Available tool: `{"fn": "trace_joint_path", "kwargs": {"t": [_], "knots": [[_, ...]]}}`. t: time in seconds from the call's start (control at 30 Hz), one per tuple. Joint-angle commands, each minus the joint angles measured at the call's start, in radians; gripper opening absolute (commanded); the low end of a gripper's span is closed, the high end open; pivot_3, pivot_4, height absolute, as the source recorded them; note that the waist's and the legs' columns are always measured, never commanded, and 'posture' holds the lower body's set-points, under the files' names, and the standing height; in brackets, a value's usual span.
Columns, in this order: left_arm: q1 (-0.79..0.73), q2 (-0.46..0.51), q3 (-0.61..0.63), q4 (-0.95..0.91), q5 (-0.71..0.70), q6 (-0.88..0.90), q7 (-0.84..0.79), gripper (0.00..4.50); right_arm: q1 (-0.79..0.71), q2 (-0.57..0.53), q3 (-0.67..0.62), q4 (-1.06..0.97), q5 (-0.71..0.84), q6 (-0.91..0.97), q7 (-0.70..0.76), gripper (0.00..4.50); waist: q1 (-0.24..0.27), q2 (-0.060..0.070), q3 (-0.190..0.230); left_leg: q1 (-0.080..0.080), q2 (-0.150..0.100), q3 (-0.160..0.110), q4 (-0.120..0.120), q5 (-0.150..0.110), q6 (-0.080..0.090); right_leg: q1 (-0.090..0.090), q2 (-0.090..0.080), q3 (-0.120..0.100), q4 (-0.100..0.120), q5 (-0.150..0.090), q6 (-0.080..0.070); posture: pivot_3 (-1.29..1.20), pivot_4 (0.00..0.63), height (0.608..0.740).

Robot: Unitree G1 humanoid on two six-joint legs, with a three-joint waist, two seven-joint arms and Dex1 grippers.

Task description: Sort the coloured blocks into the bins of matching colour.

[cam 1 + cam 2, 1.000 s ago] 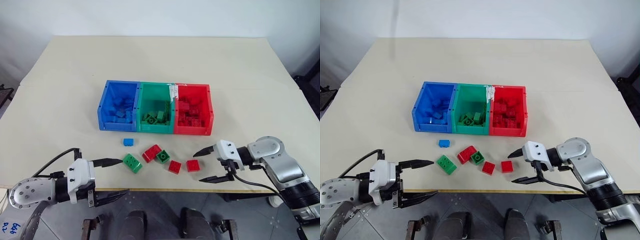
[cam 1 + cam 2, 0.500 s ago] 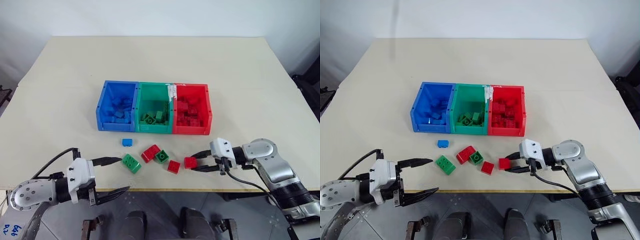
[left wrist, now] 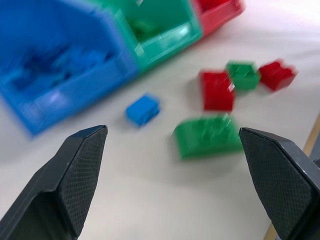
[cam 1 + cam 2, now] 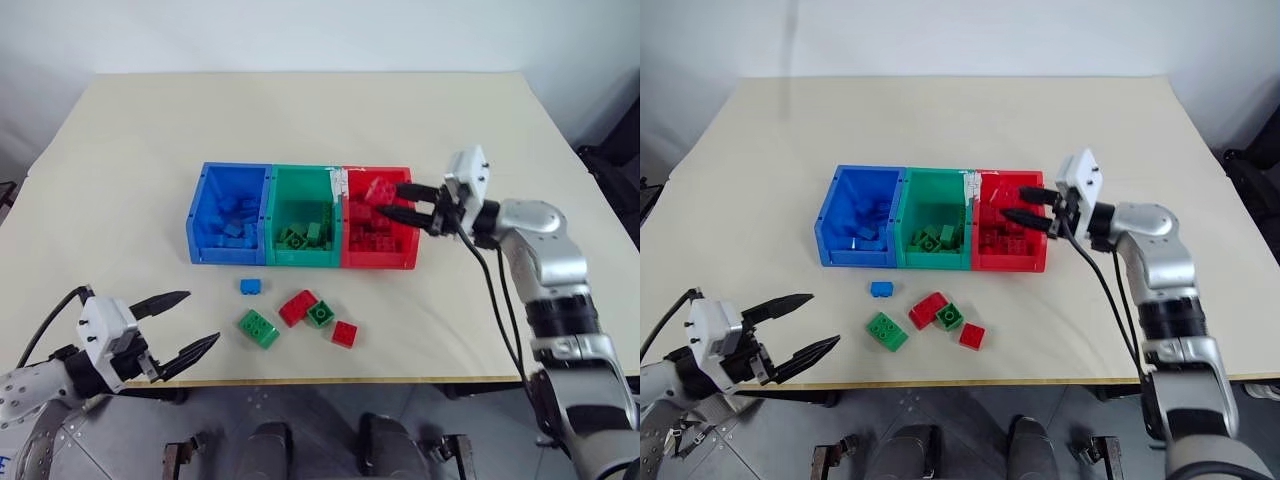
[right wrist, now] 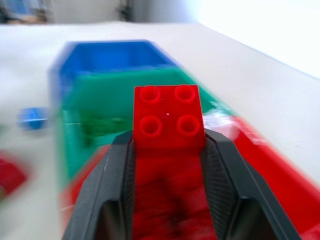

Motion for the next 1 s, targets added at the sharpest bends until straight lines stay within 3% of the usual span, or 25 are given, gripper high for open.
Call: {"fn": "trace_joint_path", "kwargs": {"t": [0.03,0.2,0.4,0.67,0.87,1.0], "knots": [[-0.001,-0.008,0.024,-0.033,0.001,-0.024,0.019,4.5,-0.032,0.024,-0.02,0.069,-0.026,-0.063,-0.026,2.84,0.0,0.0,0.0,-0.001,0.0,0.0,0.0,0.0,0.0,0.0,0.0,0.0,0.0,0.0,0.0,0.0,0.15,0.74],[-0.036,0.0,-0.018,-0.031,0.007,-0.023,0.02,4.5,-0.016,0.002,-0.062,0.053,-0.01,-0.126,0.006,4.47,-0.005,0.0,0.0,-0.003,0.0,0.002,0.001,-0.001,0.001,-0.003,0.0,0.001,0.0,0.0,0.0,0.0,0.15,0.74],[-0.212,0.039,-0.187,0.02,0.06,-0.024,-0.026,4.5,0.292,-0.156,-0.143,-0.256,0.136,-0.055,0.202,4.47,0.025,0.0,0.0,-0.003,0.0,0.002,0.002,-0.002,0.001,-0.003,0.0,0.0,0.0,0.0,0.0,0.0,0.15,0.74],[-0.468,-0.002,-0.424,0.174,0.136,-0.095,-0.144,4.5,0.667,-0.294,-0.203,-0.524,0.152,-0.008,0.231,4.47,0.013,0.001,0.0,-0.001,0.0,0.005,0.004,-0.003,0.001,-0.002,0.0,0.001,0.001,0.001,0.001,0.0,0.15,0.74],[-0.556,-0.004,-0.471,0.254,0.127,-0.127,-0.224,4.5,0.703,-0.283,-0.083,-0.725,0.168,0.167,0.163,4.47,0.0,0.0,0.0,-0.001,0.001,0.006,0.008,-0.003,0.001,-0.001,0.0,0.002,0.004,0.001,0.001,0.0,0.15,0.74],[-0.488,0.036,-0.425,0.219,0.094,-0.094,-0.248,4.5,0.651,-0.212,0.065,-0.821,0.111,0.262,0.066,4.47,-0.003,0.0,0.0,-0.001,0.001,0.005,0.009,-0.003,0.001,-0.002,0.0,0.002,0.005,0.001,0.001,0.0,0.15,0.74]]}}
